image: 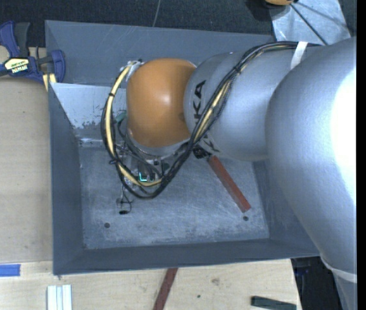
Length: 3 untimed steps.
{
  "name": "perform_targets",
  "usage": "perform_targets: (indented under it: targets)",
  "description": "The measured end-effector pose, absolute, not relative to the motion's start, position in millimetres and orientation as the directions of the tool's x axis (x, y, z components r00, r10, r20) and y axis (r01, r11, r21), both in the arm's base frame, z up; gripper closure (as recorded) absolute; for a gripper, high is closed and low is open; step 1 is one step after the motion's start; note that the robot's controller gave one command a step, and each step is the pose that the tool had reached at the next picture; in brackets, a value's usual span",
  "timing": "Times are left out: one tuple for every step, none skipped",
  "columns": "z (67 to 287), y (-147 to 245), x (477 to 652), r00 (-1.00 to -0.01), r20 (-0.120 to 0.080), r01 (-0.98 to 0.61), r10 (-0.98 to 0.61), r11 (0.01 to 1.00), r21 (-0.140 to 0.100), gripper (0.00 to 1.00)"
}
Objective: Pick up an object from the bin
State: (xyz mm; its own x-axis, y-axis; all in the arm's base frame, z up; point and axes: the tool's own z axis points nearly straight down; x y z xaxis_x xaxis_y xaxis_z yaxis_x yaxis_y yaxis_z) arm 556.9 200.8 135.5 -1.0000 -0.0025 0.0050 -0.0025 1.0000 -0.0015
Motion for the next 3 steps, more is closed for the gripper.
perform_targets:
  targets:
    - [139.8,200.6,559.0,-1.0,-0.002,0.0,0.0,1.0,0.001,0.0]
    - [163.7,175.3,569.7,-0.998,-0.001,0.062,0.062,0.998,0.001,0.0]
    - [122.4,164.6,571.6,-1.0,-0.011,0.015,0.015,1.0,0.003,0.0]
